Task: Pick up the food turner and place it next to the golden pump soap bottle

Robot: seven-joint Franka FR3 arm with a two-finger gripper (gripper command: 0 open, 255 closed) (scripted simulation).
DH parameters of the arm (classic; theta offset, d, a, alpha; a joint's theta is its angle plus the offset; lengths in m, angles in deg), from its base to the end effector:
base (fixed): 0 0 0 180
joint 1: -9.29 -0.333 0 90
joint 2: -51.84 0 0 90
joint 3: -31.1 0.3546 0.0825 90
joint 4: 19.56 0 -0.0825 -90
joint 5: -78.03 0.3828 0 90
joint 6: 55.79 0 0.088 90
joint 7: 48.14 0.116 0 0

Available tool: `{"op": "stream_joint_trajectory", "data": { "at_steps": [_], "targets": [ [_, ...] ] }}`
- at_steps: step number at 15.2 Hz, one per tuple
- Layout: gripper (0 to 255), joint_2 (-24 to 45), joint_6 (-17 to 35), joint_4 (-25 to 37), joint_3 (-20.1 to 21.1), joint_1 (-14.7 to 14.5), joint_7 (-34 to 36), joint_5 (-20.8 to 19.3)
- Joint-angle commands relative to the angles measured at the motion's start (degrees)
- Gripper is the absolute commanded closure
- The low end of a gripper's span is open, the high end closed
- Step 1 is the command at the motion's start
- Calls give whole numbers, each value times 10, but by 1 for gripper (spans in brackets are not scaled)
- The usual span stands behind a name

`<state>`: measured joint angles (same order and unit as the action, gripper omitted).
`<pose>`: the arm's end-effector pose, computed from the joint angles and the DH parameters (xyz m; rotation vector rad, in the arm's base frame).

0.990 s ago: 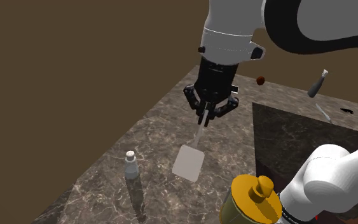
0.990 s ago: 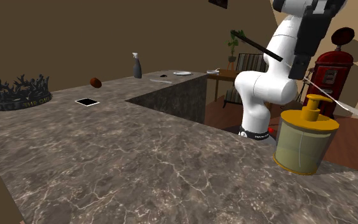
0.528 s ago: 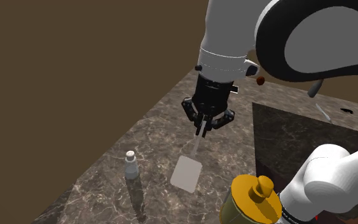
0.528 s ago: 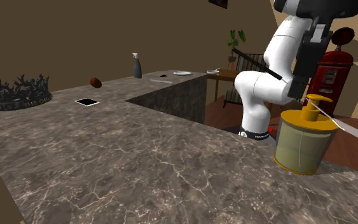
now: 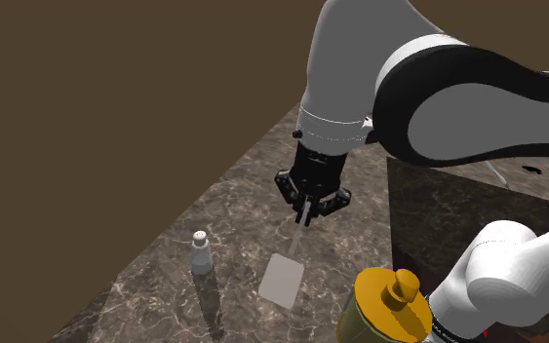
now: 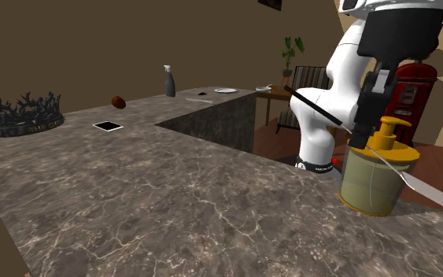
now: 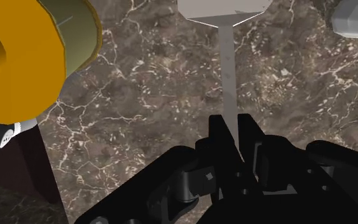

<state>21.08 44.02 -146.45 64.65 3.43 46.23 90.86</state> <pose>0.2677 0.3044 0.5675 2.6744 -1.5807 0.0889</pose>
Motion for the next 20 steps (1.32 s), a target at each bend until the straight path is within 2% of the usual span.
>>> {"op": "stream_joint_trajectory", "data": {
  "at_steps": [1,20],
  "targets": [
    [255,-1,16,-17,3,-2,0,3],
    [255,30,169,-138,45,-3,9,17]
  ]
}}
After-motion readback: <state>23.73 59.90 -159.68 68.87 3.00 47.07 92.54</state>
